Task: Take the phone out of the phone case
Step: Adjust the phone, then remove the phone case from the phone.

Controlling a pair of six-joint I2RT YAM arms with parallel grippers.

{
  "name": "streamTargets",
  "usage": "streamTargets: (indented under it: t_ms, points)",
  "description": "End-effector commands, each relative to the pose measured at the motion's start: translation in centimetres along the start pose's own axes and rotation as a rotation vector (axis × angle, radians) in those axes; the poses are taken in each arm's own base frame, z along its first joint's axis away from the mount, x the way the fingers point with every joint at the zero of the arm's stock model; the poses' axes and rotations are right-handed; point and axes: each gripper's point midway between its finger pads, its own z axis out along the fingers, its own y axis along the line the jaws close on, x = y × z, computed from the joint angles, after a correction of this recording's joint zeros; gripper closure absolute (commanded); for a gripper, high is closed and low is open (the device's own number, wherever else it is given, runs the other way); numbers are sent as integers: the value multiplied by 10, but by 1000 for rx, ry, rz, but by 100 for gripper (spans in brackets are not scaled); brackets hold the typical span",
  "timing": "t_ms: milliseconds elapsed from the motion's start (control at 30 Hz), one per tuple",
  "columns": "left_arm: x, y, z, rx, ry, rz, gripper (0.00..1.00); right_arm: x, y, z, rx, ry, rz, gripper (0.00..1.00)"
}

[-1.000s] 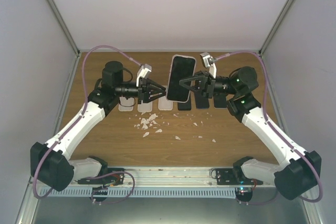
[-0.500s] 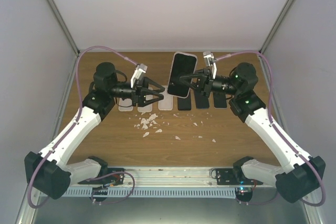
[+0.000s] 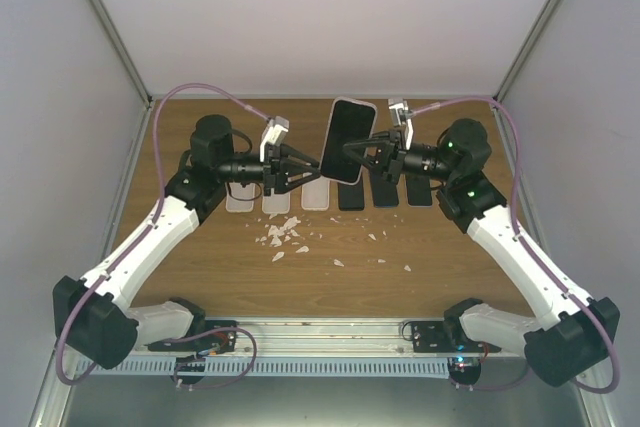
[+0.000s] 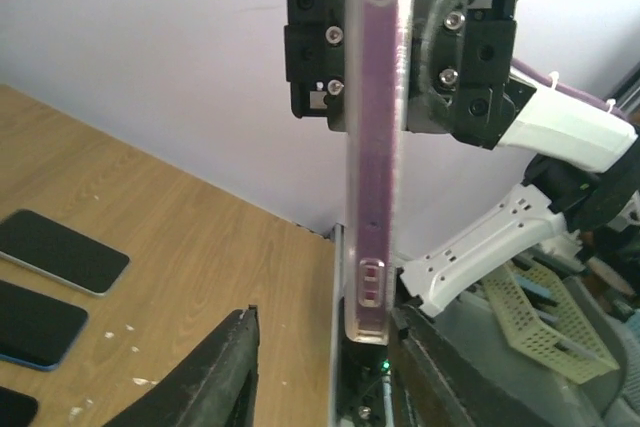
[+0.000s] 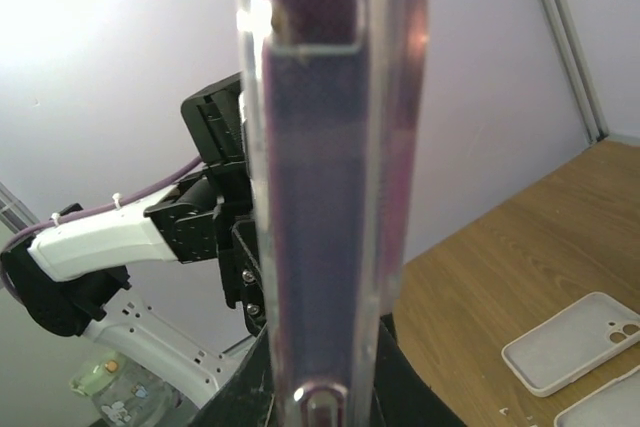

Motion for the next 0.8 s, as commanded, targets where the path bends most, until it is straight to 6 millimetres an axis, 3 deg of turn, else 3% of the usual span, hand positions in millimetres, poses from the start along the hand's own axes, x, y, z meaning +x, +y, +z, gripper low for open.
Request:
streamTargets:
  t_ms: [0,200,600,767]
  points:
    - [-6,25,1,-151,-11,41,69,-20,25,-2,-70,-46,-73,99]
    - [12,55,-7,-251,0,-5,79,-21,42,-4,-166,-46,-31,100]
    - [17,71,-7,-293,4,-44,88,-18,71,-7,-285,-21,-40,99]
    - [12,68,-7,-284,-4,-36,87,-16,69,-7,-273,-21,-49,100]
